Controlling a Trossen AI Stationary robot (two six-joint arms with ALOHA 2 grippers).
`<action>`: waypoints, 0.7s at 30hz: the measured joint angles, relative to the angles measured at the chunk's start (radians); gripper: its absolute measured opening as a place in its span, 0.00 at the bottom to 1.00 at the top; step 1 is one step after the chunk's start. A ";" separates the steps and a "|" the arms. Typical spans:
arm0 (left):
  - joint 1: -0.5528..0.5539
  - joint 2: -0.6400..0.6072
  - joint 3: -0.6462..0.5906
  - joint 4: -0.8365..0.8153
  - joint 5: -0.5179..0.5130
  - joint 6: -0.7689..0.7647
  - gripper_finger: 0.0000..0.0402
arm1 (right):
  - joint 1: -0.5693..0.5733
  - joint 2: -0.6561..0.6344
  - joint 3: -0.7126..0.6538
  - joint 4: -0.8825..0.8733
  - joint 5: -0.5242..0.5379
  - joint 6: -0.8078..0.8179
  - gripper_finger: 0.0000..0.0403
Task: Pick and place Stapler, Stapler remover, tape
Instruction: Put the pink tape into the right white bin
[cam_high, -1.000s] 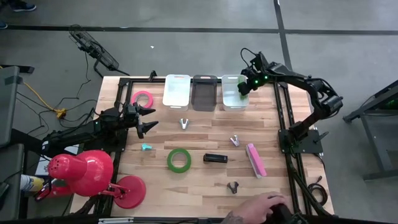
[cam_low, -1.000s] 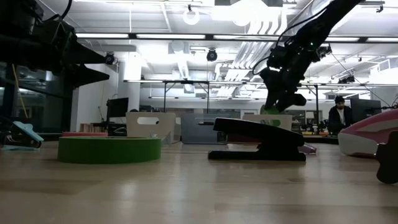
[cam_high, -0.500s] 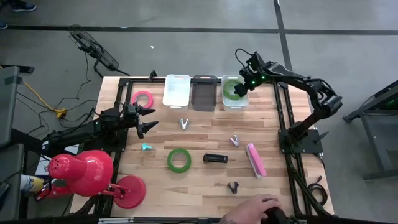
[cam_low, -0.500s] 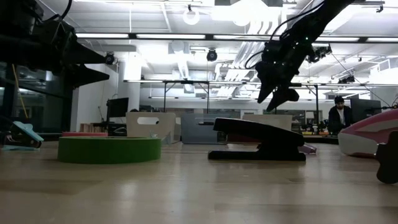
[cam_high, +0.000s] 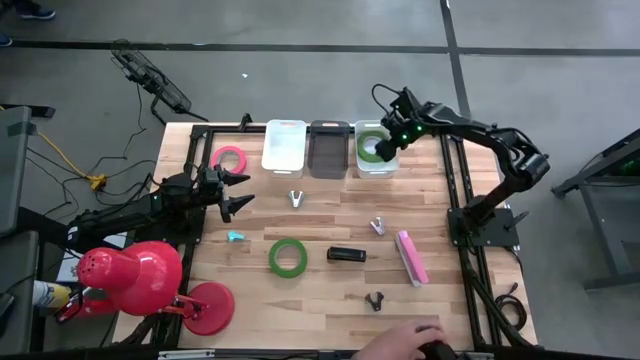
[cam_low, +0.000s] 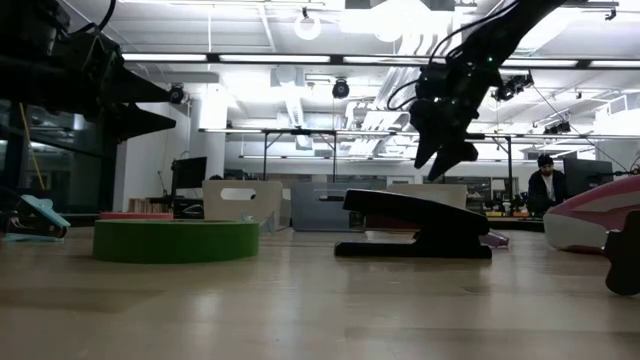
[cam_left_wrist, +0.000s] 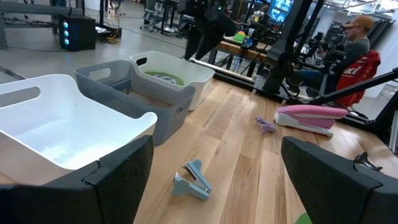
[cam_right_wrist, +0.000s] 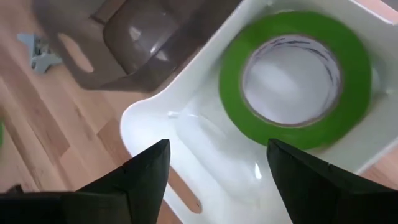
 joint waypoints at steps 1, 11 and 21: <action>0.000 0.000 0.000 0.000 0.000 0.000 0.87 | 0.005 0.000 0.000 0.001 0.000 -0.011 0.64; 0.000 0.000 0.000 0.000 0.000 0.000 0.87 | 0.067 -0.045 0.000 0.010 0.051 -0.060 0.64; 0.000 0.000 0.000 0.000 0.000 0.000 0.87 | 0.149 -0.157 -0.008 -0.001 0.063 -0.114 0.64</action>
